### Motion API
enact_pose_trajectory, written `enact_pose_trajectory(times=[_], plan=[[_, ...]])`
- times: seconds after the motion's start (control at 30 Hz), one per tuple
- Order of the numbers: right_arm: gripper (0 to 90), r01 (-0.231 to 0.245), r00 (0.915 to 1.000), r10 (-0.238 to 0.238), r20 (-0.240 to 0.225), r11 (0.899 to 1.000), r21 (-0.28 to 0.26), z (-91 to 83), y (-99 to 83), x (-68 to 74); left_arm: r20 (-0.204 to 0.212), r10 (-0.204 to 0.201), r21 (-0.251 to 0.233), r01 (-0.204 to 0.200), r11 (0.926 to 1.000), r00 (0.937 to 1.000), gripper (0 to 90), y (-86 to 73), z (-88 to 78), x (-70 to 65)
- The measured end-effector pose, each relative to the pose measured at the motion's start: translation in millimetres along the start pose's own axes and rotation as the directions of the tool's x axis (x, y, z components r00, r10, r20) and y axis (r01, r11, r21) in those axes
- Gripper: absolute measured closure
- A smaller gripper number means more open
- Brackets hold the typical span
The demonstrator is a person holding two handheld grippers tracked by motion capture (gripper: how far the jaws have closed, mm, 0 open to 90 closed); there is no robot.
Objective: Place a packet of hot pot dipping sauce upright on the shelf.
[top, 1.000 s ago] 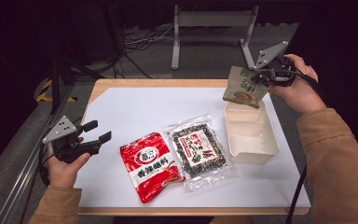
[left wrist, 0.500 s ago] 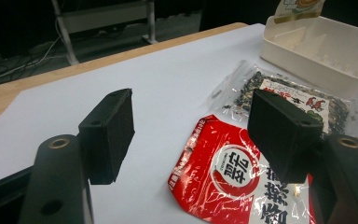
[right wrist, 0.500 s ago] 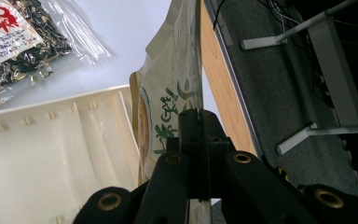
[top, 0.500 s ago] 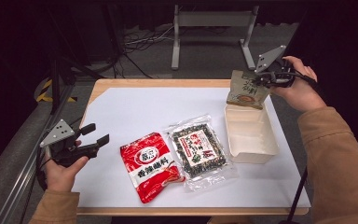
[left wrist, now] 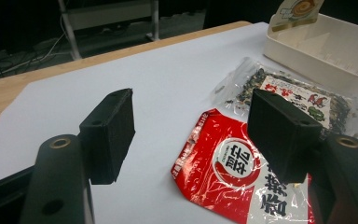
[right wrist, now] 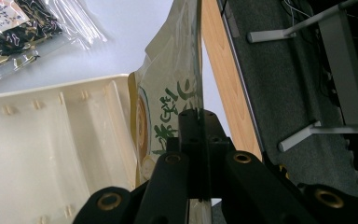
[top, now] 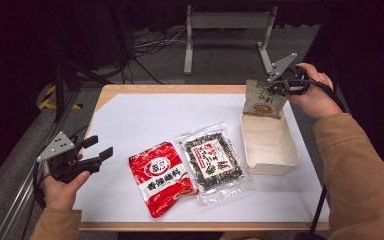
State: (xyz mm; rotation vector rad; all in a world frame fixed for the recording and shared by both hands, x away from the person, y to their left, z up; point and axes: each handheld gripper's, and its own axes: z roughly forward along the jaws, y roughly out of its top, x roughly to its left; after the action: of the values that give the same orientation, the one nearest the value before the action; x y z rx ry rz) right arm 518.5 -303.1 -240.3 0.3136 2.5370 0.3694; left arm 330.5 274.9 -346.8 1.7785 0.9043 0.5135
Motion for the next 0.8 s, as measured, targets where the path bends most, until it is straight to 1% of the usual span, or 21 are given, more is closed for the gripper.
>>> enact_pose_trajectory(times=[0.13,0.23,0.27,0.43,0.6,0.67,0.7,0.73,0.77,0.8], plan=[[89.4,0.006,0.9999,-0.006,0.010,1.000,0.012,5.2,0.3,1.1,0.004,0.004,0.003,-0.004,1.0000,1.0000,32.9,-0.2,1.1,0.2],[89.5,0.001,1.0000,-0.001,0.005,1.000,0.014,8.7,-0.2,1.8,0.006,0.003,0.004,-0.003,1.0000,1.0000,33.0,-0.3,1.8,0.2],[89.5,0.010,0.9999,-0.010,0.008,1.000,0.012,11.6,-0.8,2.3,0.006,0.006,0.004,-0.006,1.0000,1.0000,33.0,-0.2,2.0,0.4],[89.4,0.016,0.9998,-0.016,-0.011,1.000,0.009,17.2,-0.6,5.7,0.009,0.004,0.004,-0.005,1.0000,1.0000,33.1,-0.3,3.1,0.7],[89.3,0.004,0.9991,-0.003,-0.043,1.000,0.026,27.9,-5.7,9.4,0.012,0.002,0.004,-0.002,1.0000,0.9999,33.3,-0.1,3.7,1.3],[89.3,-0.012,0.9988,0.014,-0.046,1.000,0.029,32.2,-8.1,11.4,0.014,0.003,0.004,-0.003,1.0000,0.9999,33.3,0.1,4.4,1.3],[89.3,-0.016,0.9983,0.018,-0.056,0.999,0.032,34.7,-9.9,12.1,0.015,0.002,0.004,-0.002,1.0000,0.9999,33.3,0.1,5.0,1.3],[89.3,-0.016,0.9983,0.018,-0.056,0.999,0.032,34.7,-9.9,12.1,0.015,0.002,0.004,-0.002,1.0000,0.9999,33.3,0.1,5.0,1.3],[89.3,-0.034,0.9976,0.035,-0.060,0.999,0.023,37.8,-12.9,12.9,0.019,0.001,0.008,-0.001,1.0000,0.9998,33.3,0.1,6.0,1.5],[89.3,-0.034,0.9976,0.035,-0.060,0.999,0.023,37.8,-12.9,12.9,0.019,0.001,0.008,-0.001,1.0000,0.9998,33.3,0.1,6.0,1.5]])
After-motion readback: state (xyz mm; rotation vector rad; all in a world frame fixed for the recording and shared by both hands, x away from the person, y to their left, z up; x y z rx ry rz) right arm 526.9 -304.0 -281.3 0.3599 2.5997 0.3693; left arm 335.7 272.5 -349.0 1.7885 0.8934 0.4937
